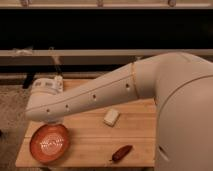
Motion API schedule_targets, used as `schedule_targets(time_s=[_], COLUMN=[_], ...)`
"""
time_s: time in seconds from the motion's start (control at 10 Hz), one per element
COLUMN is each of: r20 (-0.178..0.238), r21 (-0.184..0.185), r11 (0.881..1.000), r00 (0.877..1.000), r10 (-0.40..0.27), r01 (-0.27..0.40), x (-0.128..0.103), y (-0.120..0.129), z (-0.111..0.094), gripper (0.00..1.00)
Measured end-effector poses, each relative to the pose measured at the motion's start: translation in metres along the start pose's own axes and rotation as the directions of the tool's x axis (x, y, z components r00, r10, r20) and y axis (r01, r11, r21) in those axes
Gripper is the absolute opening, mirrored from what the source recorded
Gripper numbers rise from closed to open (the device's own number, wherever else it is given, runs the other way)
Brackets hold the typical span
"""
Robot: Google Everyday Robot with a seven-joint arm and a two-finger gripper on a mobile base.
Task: Place the ceramic cup in the ceramic bowl
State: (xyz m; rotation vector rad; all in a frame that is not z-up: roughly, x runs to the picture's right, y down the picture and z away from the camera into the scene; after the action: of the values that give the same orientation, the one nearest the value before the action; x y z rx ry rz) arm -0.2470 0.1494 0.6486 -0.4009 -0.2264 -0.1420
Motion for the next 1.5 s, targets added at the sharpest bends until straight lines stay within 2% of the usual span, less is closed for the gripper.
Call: schedule_targets(time_s=[0.1,0.3,0.5,0.8,1.0,1.1,1.5], r20=[0.01,0.012,0.021,0.017,0.013,0.013,0.022], r21=[-0.011,-0.036,-0.064,-0.079,-0.082,-0.087,-0.094], r11=[1.0,0.999,0.998,0.994,0.993,0.992,0.991], r00=[1.0,1.0,1.0,0.997,0.996,0.995,0.994], r10=[-0.013,-0.014,0.013,0.077,0.09,0.095,0.103], r01=[0.013,0.014,-0.012,-0.075,-0.089,-0.094,-0.1], x=[-0.022,-0.044,-0.061,-0.059,-0.06,-0.06,-0.057], y=[0.016,0.036,0.055,0.064,0.063,0.064,0.061], z=[0.001,0.006,0.018,0.047,0.054,0.058,0.058], gripper=[0.0,0.06,0.27,0.56,0.76,0.8,0.8])
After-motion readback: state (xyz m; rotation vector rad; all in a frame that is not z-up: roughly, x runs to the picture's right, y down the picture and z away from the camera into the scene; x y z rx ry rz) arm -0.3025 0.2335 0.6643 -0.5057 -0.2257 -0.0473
